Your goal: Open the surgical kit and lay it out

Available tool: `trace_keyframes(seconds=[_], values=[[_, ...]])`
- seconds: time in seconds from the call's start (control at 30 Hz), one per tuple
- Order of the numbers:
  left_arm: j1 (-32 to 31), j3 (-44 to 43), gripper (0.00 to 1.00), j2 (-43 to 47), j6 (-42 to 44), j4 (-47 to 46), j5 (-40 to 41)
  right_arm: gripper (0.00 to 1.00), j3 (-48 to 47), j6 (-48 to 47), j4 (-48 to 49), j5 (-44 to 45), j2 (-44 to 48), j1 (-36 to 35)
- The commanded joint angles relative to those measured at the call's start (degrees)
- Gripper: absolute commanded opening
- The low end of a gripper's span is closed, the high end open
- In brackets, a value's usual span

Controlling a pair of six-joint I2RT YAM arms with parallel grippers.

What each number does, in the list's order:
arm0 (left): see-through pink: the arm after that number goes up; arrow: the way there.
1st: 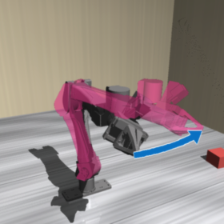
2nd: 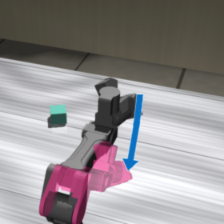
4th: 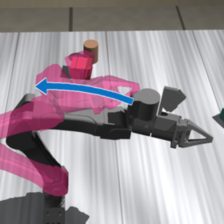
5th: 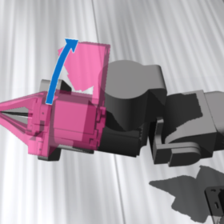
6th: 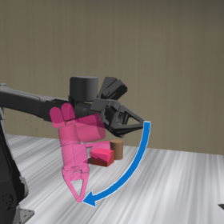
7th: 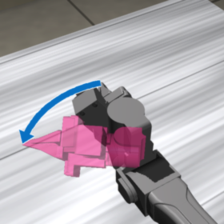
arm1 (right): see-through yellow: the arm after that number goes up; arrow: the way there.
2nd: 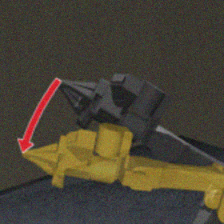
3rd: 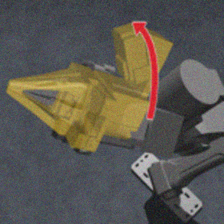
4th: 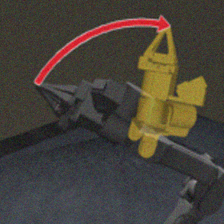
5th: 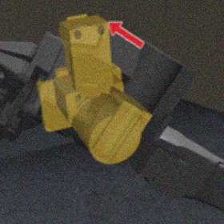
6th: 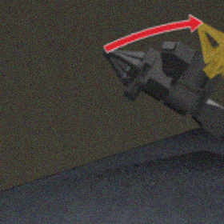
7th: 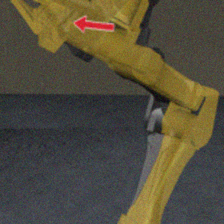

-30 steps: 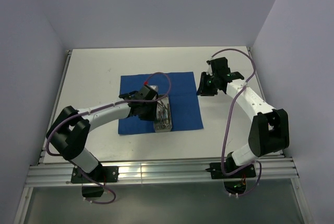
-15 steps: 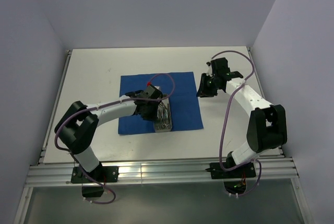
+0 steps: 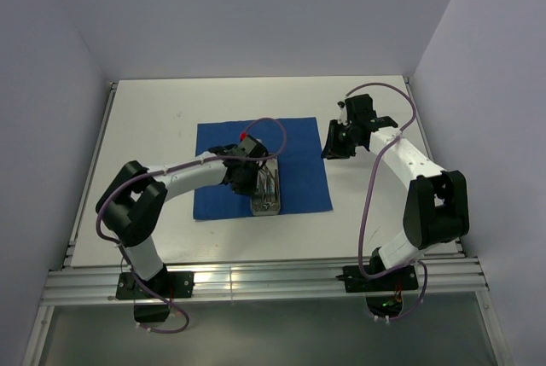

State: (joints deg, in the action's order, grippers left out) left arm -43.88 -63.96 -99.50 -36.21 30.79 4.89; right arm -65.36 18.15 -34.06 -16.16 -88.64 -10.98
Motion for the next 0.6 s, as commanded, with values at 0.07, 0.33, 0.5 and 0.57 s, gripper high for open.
trace_keyframes(seconds=[0.07,0.33,0.5,0.57], values=[[0.4,-3.2,0.08,-0.9,-1.1,-0.1,0.7,0.29,-1.7,-0.2,0.3,-0.7,-0.6,0.5],[2.7,-8.7,0.0,1.6,5.6,3.0,1.5,0.28,-2.0,-0.7,0.3,-1.8,-0.3,0.6],[5.8,-14.3,0.0,2.3,24.1,7.4,-3.5,0.27,-2.1,-1.5,0.7,-2.3,0.0,0.6],[8.6,-15.7,0.0,2.8,32.6,8.8,-6.7,0.27,-2.5,-1.6,0.5,-2.4,0.0,0.7]])
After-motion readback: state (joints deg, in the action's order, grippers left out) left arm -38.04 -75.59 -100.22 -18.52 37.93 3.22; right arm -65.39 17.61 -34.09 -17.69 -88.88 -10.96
